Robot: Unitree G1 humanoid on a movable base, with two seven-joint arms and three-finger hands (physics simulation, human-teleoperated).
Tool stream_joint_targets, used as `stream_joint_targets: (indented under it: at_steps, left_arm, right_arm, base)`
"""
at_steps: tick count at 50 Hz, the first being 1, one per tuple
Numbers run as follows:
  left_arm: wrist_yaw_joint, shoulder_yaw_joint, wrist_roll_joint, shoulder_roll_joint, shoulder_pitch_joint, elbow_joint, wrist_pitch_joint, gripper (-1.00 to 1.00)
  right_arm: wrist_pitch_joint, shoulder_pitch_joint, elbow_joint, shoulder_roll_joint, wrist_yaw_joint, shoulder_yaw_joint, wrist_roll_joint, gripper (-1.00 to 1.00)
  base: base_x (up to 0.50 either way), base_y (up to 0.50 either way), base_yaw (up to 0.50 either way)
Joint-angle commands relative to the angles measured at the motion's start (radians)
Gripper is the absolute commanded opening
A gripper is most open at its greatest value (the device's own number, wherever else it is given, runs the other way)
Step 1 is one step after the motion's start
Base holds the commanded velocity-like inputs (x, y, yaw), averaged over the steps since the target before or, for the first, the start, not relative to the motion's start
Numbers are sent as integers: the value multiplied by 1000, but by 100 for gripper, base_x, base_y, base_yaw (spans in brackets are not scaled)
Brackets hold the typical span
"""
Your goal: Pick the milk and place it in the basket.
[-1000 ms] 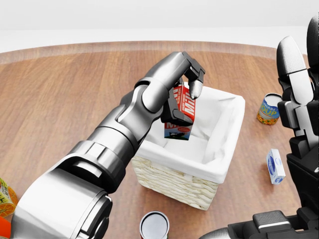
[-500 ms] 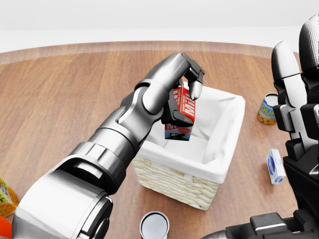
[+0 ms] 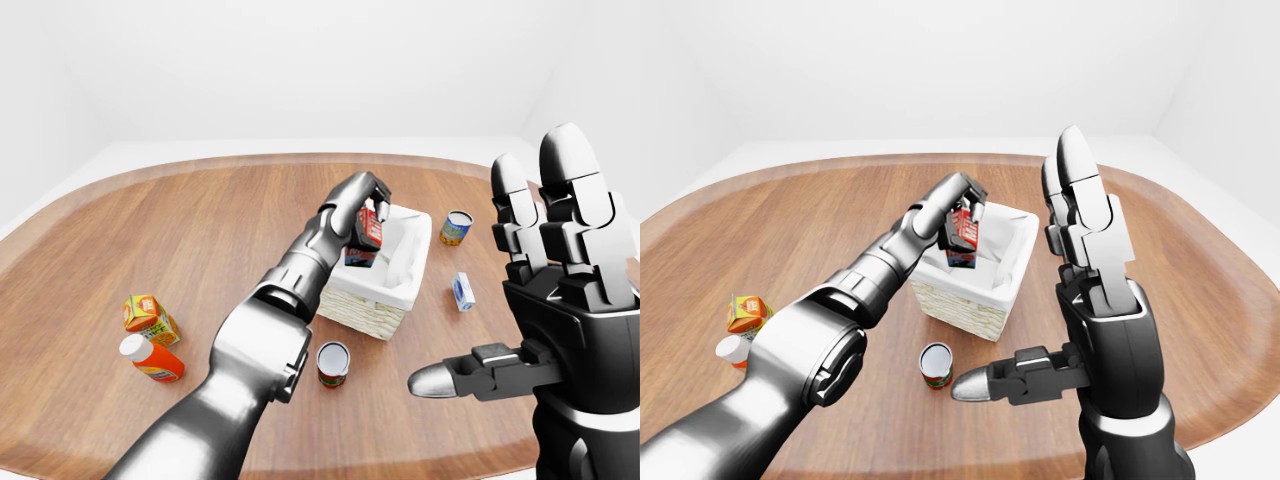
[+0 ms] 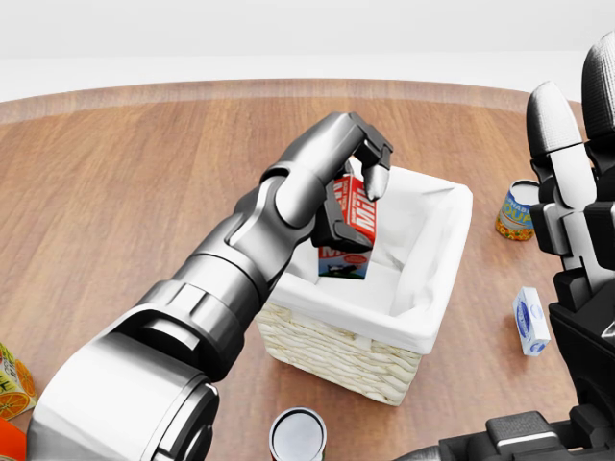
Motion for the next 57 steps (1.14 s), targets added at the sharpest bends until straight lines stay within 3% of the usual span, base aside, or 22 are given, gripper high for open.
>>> stream_joint_targets:
  at_steps: [1, 19, 20, 41, 57]
  left_arm:
    - [27, 38, 20, 5, -10, -23, 0, -100]
    - [40, 41, 25, 6, 7, -21, 0, -100]
    - [45, 38, 29, 6, 9, -21, 0, 100]
    - [60, 38, 14, 7, -2, -25, 0, 100]
    - [61, 35, -54, 6, 16, -41, 0, 100]
  right_arm:
    - [0, 0, 0, -17, -15, 4, 12, 100]
    - [0, 7, 0, -34, -32, 9, 24, 100]
    - [0, 8, 0, -33, -32, 11, 22, 100]
    - [0, 8, 0, -23, -21, 9, 16, 100]
    - [0, 3, 0, -13, -13, 9, 5, 100]
  base:
    - [0, 0, 0]
    - [0, 0, 0]
    - [0, 0, 0]
    - [0, 0, 0]
    - [0, 0, 0]
